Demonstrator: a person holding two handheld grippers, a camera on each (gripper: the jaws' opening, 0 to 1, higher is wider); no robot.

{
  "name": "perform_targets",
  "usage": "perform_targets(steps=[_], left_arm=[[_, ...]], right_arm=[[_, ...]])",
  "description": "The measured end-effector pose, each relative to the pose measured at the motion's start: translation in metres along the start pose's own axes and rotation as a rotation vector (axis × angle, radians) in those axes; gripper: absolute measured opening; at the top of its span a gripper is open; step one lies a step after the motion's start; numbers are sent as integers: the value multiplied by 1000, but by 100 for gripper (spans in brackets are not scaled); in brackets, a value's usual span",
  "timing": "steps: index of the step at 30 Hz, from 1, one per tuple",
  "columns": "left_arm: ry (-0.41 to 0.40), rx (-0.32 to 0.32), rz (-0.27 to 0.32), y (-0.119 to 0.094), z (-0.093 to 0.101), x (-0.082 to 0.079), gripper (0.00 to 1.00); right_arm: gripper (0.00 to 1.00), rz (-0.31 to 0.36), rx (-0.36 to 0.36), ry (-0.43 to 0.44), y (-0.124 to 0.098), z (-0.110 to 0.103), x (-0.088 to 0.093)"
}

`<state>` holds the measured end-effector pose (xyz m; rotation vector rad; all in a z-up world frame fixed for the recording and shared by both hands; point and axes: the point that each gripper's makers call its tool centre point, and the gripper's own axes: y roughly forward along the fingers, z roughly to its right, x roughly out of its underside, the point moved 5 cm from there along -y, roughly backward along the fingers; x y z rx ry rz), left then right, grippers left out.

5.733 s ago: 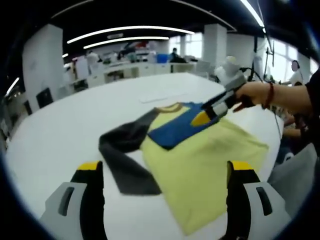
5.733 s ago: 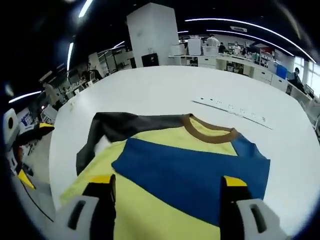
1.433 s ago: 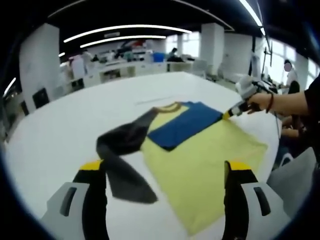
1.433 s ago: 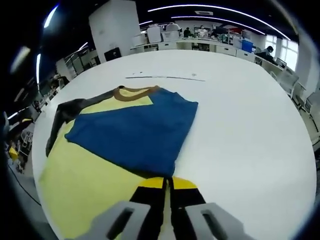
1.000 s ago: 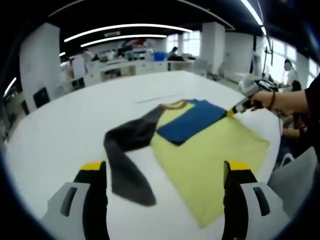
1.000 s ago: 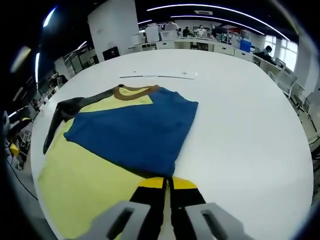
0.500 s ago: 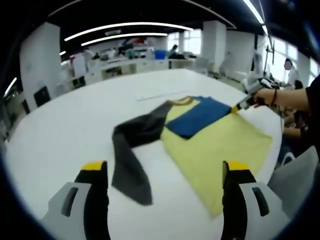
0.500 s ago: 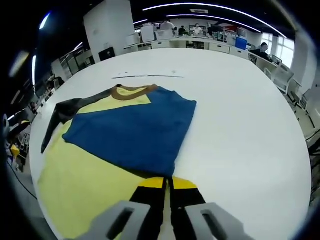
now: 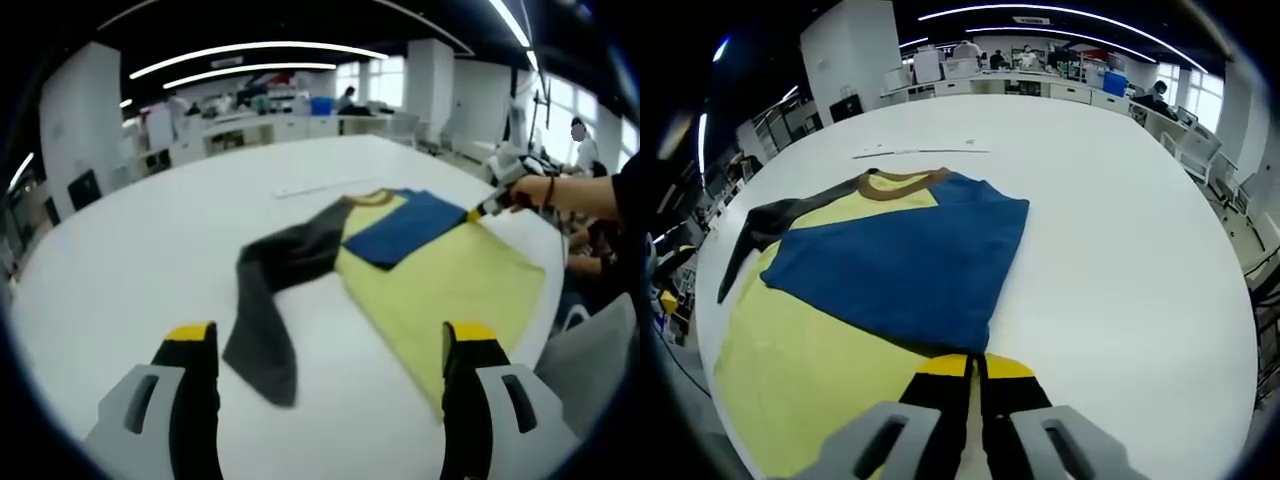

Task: Fold the garment on the visible template until the final outline fits inside the template.

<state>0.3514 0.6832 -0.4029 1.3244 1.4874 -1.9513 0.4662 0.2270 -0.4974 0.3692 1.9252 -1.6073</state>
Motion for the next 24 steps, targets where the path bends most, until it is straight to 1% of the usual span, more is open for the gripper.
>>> perform_targets(steps=[3, 14, 19, 22, 23, 24], left_arm=[[-2, -5, -1, 0, -1, 0, 89], [-7, -11, -2, 0, -2, 0, 88], [-18, -16, -8, -1, -2, 2, 87], [-17, -27, -18, -2, -4, 3, 86], [-21, -34, -25, -2, -5, 4, 85], [-27, -39, -32, -2, -5, 6, 84]], right_arm=[[0, -1, 3, 0, -1, 2, 1], [0, -7, 12, 7, -9, 0, 6], [0, -2, 12, -7, -10, -2, 6], [4, 4, 21, 24, -10, -2, 5], [7, 9, 17, 31, -10, -3, 5], [11, 21, 12, 59, -10, -4, 3]])
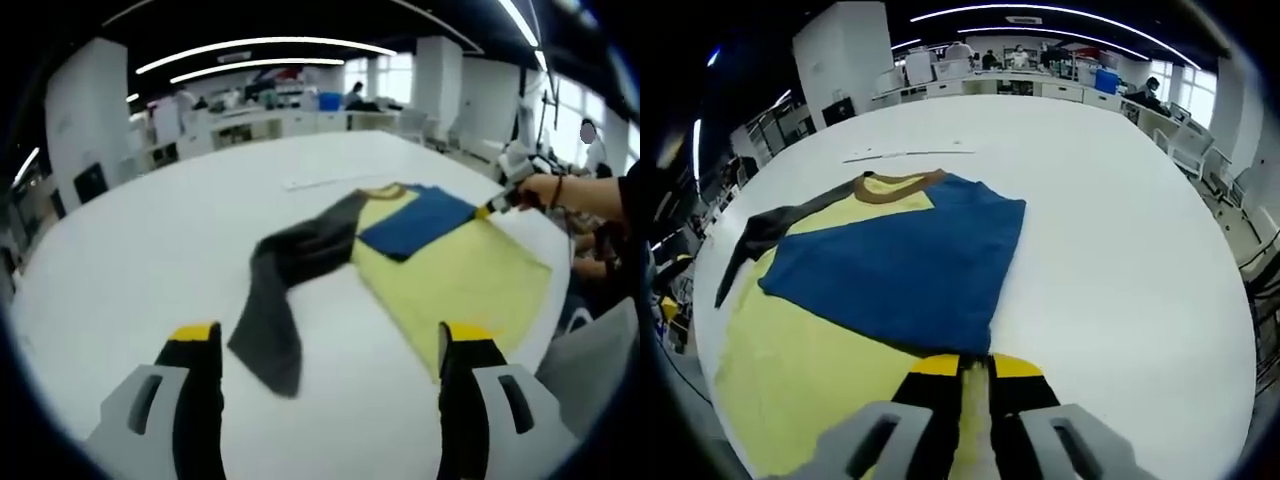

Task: Fold the garment on the visible template until the final outline fits inside the template.

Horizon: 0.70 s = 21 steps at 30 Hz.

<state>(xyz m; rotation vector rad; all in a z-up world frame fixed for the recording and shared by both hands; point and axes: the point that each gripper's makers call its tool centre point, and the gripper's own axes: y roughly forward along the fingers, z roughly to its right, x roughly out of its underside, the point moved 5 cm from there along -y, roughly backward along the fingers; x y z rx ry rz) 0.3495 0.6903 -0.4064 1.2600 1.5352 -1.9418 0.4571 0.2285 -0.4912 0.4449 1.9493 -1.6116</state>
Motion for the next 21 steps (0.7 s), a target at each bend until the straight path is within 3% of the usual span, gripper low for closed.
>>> perform_targets(steps=[7, 16, 21], left_arm=[[-32, -35, -31, -1, -9, 10, 81], [-151, -66, -33, 1, -18, 18, 73], [-229, -112, -36, 4, -27, 26, 67]], right_arm=[[44, 67, -19, -30, -6, -9, -11], [71, 148, -87, -72, -23, -27, -23], [77, 156, -128, -88, -33, -38, -22]])
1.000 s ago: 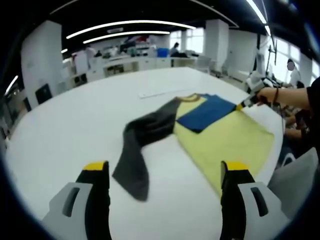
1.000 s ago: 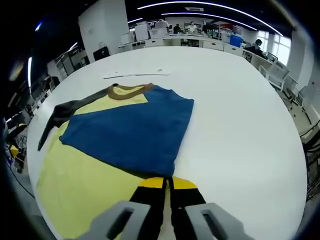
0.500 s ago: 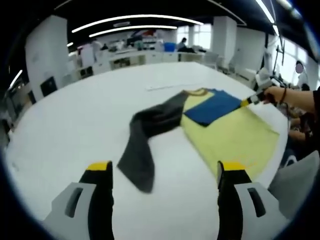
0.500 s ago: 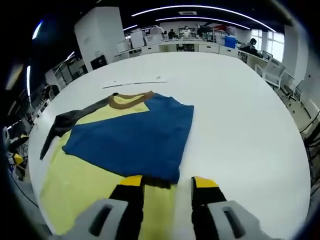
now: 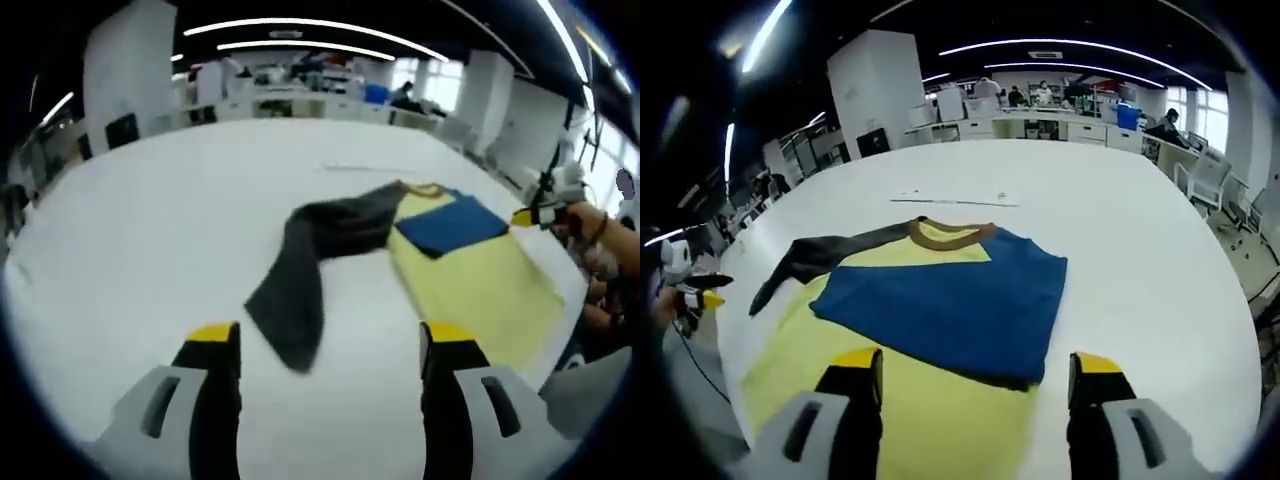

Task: Fold the garment on the visible template until the final outline fits inside the template.

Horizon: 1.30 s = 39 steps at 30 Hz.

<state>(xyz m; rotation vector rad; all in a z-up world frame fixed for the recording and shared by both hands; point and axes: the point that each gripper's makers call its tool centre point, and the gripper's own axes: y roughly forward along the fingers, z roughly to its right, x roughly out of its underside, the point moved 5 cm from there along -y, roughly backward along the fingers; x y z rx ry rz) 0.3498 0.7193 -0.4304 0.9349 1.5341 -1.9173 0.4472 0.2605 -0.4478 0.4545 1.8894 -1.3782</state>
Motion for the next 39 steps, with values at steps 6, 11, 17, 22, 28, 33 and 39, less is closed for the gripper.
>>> perform_targets(steps=[6, 11, 17, 22, 28, 33, 39], left_arm=[[-72, -49, 15, 6, -10, 4, 57], [-102, -72, 6, 16, -15, 9, 44], [-79, -150, -52, 23, -25, 20, 35], [-101, -193, -80, 30, -33, 29, 29], [-101, -204, -95, 38, -34, 33, 26], [-158, -206, -93, 43, -34, 36, 20], [-223, -190, -162, 46, -32, 46, 11]], right_arm=[[78, 15, -30, -17, -13, -11, 0], [78, 42, -43, -42, -24, -16, -2], [84, 32, -63, -124, -33, -22, 5], [84, 28, -48, -234, -42, -24, 11], [82, 45, -62, -203, -50, -32, 16], [81, 66, -72, -187, -56, -41, 18], [81, 78, -96, -170, -62, -46, 16]])
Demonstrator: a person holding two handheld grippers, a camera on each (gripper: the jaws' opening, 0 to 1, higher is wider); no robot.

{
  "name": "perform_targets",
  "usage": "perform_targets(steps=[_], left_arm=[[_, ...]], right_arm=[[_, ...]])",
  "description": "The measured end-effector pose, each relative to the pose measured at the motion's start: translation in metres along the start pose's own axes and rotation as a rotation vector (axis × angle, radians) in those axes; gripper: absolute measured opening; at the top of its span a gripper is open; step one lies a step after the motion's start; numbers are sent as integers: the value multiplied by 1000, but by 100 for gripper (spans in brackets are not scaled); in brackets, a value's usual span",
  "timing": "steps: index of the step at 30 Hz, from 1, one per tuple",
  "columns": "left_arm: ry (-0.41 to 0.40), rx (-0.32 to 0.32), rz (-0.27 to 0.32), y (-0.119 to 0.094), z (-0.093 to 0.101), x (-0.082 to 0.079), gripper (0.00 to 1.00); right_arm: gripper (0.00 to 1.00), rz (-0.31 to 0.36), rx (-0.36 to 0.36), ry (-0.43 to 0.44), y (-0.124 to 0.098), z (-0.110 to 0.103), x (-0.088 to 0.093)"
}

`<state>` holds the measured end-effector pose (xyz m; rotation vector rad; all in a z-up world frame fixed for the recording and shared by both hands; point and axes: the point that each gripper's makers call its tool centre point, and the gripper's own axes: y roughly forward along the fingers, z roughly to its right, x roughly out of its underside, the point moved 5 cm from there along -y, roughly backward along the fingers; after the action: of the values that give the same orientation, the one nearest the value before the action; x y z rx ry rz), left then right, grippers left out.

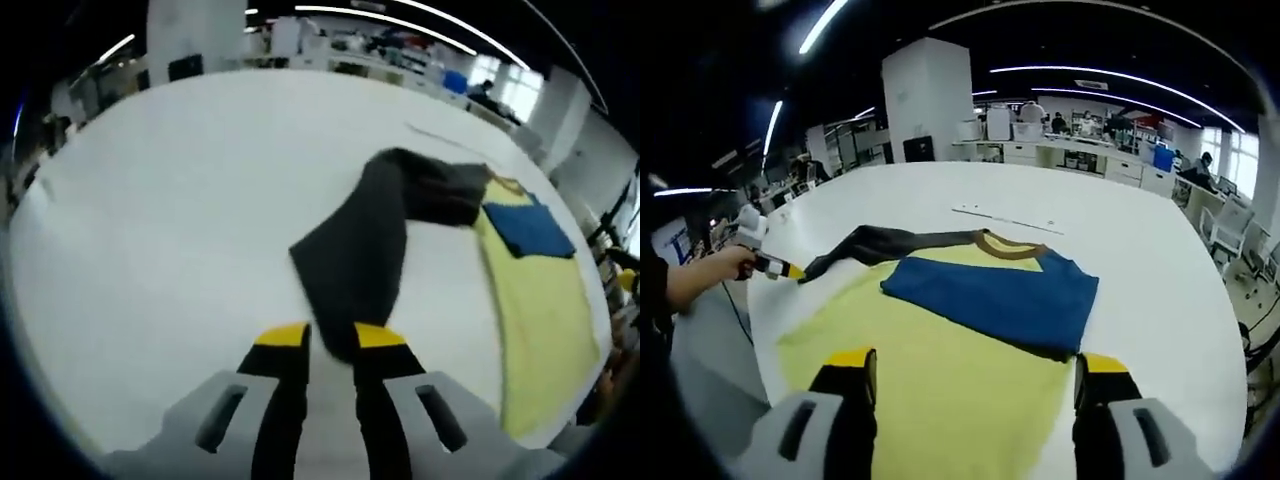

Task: Fold the garment on the visible template until the final outline fits inside the template.

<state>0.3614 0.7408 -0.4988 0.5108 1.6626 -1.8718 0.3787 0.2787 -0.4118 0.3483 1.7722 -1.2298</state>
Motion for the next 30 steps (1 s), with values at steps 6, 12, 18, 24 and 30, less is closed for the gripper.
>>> perform_targets(steps=[6, 12, 18, 24, 30], left_arm=[[-1, -7, 18, 2, -1, -2, 2], [74, -44, 35, -2, -14, -13, 1], [227, -89, 45, -5, -33, -32, 0], [268, -98, 38, 0, -49, -43, 0], [345, -91, 32, 9, -57, -54, 1]], right_arm=[[80, -10, 12, -7, -3, 1, 2], [80, -17, 22, 2, -4, 3, 6], [81, -33, 21, 1, -4, 3, 8], [84, -15, 10, -10, -8, 2, 1], [90, 0, -26, -9, -13, -5, -5]])
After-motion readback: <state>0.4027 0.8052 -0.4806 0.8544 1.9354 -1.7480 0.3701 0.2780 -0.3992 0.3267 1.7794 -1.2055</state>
